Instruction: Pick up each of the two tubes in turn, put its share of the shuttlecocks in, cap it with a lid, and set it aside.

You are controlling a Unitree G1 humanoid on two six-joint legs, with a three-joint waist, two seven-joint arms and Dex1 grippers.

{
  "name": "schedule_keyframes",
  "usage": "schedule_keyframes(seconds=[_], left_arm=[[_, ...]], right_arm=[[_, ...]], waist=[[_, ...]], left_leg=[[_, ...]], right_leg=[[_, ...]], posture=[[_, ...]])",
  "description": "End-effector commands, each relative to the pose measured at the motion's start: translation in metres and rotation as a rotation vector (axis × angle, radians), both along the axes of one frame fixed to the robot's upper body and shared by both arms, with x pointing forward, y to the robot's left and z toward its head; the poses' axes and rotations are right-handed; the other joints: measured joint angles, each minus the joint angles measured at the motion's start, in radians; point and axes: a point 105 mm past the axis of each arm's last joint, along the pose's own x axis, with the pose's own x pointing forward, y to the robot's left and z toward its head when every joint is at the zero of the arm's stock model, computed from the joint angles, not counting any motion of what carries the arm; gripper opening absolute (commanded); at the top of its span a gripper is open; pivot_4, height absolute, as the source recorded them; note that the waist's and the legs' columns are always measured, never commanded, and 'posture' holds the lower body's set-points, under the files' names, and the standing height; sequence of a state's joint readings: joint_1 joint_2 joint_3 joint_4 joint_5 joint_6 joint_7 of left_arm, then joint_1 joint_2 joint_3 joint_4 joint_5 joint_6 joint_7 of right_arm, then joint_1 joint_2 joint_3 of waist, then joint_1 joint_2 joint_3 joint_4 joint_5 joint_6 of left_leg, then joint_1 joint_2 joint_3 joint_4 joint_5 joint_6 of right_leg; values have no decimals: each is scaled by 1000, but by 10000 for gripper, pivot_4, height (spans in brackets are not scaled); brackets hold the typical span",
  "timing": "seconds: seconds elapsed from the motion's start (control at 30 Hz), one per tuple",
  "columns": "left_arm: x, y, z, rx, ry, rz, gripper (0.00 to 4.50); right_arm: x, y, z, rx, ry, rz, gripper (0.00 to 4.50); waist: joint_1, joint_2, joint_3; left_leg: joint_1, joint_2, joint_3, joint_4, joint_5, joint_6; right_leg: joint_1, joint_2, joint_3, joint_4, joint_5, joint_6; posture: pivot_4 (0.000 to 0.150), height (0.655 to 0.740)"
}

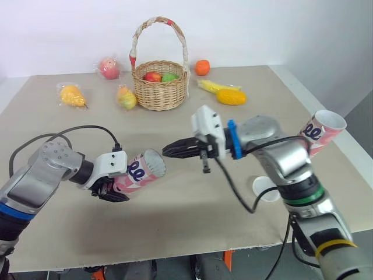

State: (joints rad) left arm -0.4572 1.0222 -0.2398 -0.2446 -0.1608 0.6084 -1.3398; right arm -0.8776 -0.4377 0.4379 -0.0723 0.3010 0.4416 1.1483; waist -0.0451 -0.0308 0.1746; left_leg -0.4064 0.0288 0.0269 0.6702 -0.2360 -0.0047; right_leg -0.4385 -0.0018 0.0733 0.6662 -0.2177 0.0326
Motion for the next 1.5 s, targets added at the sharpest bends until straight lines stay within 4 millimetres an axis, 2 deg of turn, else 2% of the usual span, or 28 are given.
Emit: schedule_keyframes(seconds=[0.03,0.13,0.27,0.37,0.57,0.73,0.8,0.93,1.0,1.1,1.2,1.33,1.5], left_arm=[[1,-5,1,-9,-10,-13,32335],[1,-4,1,-9,-15,-3,32335],[-2,-3,1,-13,-13,10,32335],[-4,-1,0,-16,-18,23,32335],[-4,-8,5,-79,-43,26,32335],[5,-21,20,-199,-118,22,32335],[8,-36,32,-317,-155,6,32335],[17,-67,48,-552,-233,14,32335],[22,-79,49,-654,-258,37,32335],[30,-93,36,-785,-285,95,32335],[36,-105,13,-864,-305,161,32335],[37,-117,-31,-867,-269,229,32335],[35,-121,-55,-864,-253,262,32335]], right_arm=[[-5,25,-6,-56,-106,84,1139],[-13,49,-12,-51,-109,145,1139],[-20,52,-4,-3,-89,177,1139],[-18,33,12,44,-56,152,1139],[-16,-36,46,119,50,60,1139],[-16,-85,57,182,141,-88,1139],[-13,-109,48,170,185,-191,6796],[-8,-156,22,93,238,-389,23108],[-7,-176,10,40,239,-476,32990],[-9,-207,-11,-93,214,-581,44738],[-8,-228,-23,-146,197,-653,44738],[-3,-249,-38,-210,172,-732,44738],[0,-264,-58,-233,183,-780,44738]], waist=[[1,0,0],[1,0,0],[-1,-1,0],[0,-1,0],[6,-1,0],[9,-1,0],[14,-2,1],[22,-3,2],[24,-3,1],[21,-3,1],[14,-3,1],[13,-2,1],[17,-1,0]], left_leg=[[-1,0,0,0,0,0],[-2,0,0,0,0,0],[-2,0,0,0,0,0],[-2,1,-1,0,0,0],[-2,0,-2,0,0,0],[-2,0,-2,-1,0,0],[-3,-1,-2,-1,0,0],[-3,-2,-2,0,0,0],[-3,-2,-1,0,0,0],[-2,-3,0,0,-1,0],[0,-3,1,0,0,0],[2,-3,1,1,0,0],[3,-3,2,2,1,1]], right_leg=[[0,0,0,0,0,0],[-1,-1,0,0,0,1],[0,-3,0,0,-1,1],[-1,-2,0,0,-1,1],[0,-3,-1,0,-1,2],[0,-4,-2,-1,-2,2],[0,-3,-2,-1,-2,2],[1,-4,-1,-1,-2,3],[1,-4,0,-2,-1,4],[1,-5,1,-2,-1,5],[1,-3,4,-2,1,5],[3,-2,4,-2,3,5],[5,-2,5,-2,4,6]], posture=[[1500,7400],[1500,7400],[1500,7400],[1500,7400],[1500,7400],[1500,7400],[1500,7400],[1500,7400],[1500,7400],[1500,7400],[1500,7400],[1500,7400],[1500,7400]])
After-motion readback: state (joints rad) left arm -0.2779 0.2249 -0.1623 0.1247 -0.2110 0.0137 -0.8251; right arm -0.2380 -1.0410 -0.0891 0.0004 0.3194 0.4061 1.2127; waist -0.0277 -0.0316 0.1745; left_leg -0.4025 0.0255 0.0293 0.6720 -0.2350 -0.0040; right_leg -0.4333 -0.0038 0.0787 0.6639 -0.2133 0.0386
